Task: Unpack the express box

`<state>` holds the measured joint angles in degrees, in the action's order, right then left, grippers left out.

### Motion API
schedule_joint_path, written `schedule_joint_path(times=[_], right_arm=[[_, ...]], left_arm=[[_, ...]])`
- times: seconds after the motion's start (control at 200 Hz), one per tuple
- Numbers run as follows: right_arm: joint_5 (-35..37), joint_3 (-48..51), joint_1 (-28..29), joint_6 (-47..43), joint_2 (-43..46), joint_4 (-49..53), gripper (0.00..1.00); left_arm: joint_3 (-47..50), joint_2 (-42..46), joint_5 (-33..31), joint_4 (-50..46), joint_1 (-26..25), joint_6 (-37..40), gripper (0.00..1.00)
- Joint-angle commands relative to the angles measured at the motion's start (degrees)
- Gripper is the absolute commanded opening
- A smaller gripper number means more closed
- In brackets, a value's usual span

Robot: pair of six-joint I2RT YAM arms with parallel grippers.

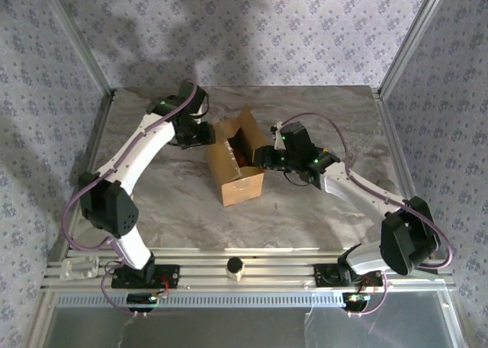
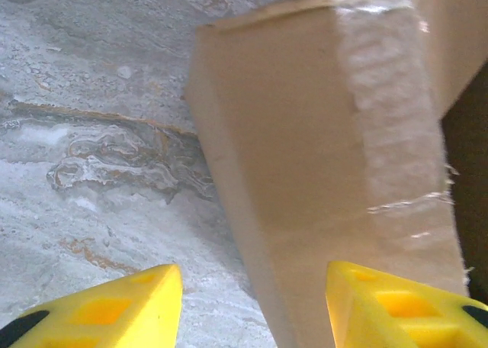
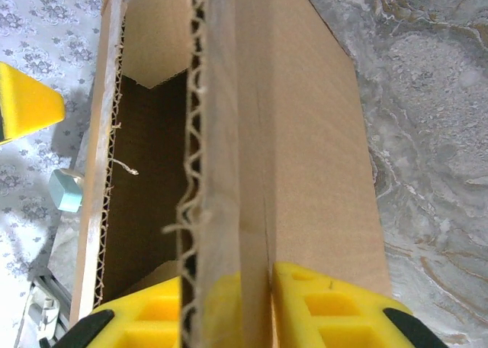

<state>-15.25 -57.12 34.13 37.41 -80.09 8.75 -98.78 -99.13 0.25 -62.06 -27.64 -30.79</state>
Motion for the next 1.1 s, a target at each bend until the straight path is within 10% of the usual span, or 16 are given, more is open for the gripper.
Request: schedule_joint_path(times=[0.0, 0.67, 1.094], right_arm=[[2.63, -0.27, 0.98, 1.83, 0.3, 1.14, 0.25], [8.48, 0.87, 6.12, 2.79, 2.21, -0.05, 0.24], [7.86, 1.88, 5.45, 3.68, 2.66, -1.37, 0.23]], left_arm=[[-4.86, -2.55, -3.44, -7.79, -2.29, 0.99, 0.53], [-39.61, -22.98, -16.17, -30.99, -10.82, -1.86, 0.54], [-40.05, -26.21, -22.97, -34.69, -13.42, -3.4, 0.54]])
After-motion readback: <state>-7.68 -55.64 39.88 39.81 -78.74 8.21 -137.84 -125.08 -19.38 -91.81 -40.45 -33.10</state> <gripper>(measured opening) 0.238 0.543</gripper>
